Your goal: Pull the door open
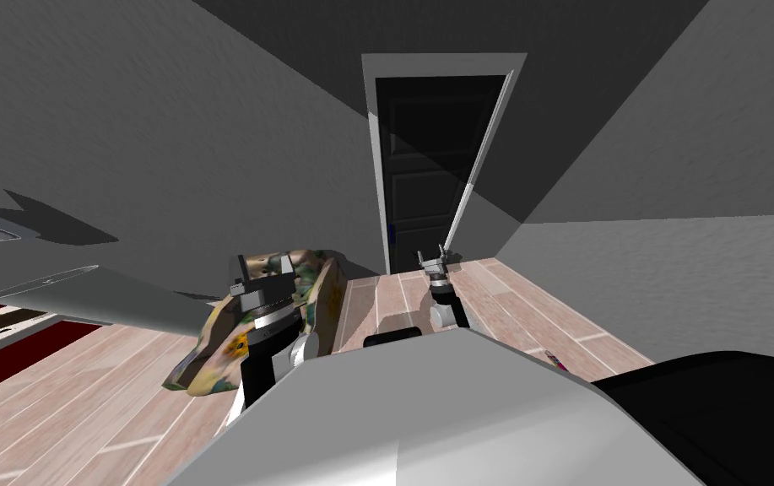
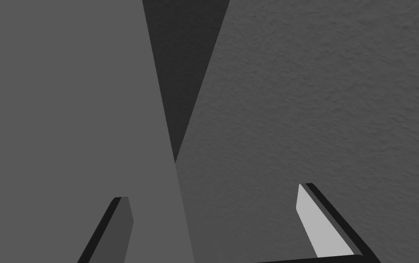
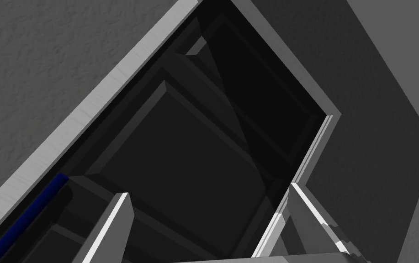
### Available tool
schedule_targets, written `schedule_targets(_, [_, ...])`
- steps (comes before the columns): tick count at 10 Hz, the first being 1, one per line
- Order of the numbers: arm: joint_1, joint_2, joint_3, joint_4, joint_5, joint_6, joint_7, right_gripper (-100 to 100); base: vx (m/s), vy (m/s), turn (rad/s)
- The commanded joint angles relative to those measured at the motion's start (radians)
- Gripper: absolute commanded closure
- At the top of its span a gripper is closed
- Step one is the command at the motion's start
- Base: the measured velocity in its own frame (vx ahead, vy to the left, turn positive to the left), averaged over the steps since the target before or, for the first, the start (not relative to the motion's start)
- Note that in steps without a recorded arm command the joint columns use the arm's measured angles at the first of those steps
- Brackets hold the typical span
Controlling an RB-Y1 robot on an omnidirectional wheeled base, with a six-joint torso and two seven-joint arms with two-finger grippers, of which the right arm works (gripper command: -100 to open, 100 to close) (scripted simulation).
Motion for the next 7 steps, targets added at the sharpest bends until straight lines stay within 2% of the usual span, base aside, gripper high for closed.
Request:
schedule_targets(1, [-0.017, -0.012, 0.005, 0.037, -0.010, -0.004, -0.037, -100, 0.095, 0.052, -0.014])
schedule_targets(7, [-0.068, -0.041, 0.040, 0.174, -0.038, -0.030, -0.160, -100, 0.094, 0.034, -0.025])
